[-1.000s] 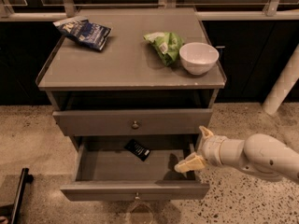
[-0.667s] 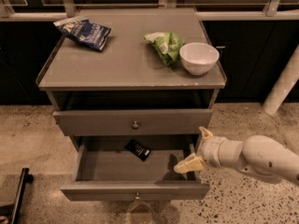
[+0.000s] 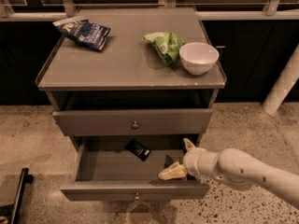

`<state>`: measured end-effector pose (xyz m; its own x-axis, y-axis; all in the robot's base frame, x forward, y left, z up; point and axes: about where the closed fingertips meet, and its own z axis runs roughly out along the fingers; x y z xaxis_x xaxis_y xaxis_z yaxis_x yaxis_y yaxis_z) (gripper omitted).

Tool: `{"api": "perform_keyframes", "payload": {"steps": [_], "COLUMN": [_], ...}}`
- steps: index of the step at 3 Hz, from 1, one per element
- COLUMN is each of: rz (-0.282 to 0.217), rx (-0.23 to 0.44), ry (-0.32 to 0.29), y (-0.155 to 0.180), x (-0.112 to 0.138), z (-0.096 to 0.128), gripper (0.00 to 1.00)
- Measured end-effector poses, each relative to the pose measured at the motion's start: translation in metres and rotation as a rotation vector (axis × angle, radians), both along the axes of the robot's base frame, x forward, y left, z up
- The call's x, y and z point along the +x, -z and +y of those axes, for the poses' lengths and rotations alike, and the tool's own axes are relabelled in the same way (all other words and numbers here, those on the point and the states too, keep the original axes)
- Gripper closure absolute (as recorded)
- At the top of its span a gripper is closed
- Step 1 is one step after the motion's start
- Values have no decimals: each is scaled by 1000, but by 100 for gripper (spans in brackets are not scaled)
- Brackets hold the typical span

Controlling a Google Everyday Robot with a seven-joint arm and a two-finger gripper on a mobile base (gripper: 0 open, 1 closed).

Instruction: Pick rxbar chocolate from middle drawer and place on counter

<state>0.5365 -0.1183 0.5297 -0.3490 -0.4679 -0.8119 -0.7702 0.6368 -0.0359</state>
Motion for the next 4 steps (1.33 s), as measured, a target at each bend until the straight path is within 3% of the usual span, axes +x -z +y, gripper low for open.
{"api": "perform_keyframes", "payload": {"steps": [1, 2, 3, 4], "rz": [29, 29, 17, -11], "rx": [65, 70, 84, 87], "ry": [-49, -48, 0, 4], "y": [59, 61, 66, 80], "x": [29, 31, 35, 58], "z": [44, 45, 42, 55], "gripper": [0, 0, 0, 0]}}
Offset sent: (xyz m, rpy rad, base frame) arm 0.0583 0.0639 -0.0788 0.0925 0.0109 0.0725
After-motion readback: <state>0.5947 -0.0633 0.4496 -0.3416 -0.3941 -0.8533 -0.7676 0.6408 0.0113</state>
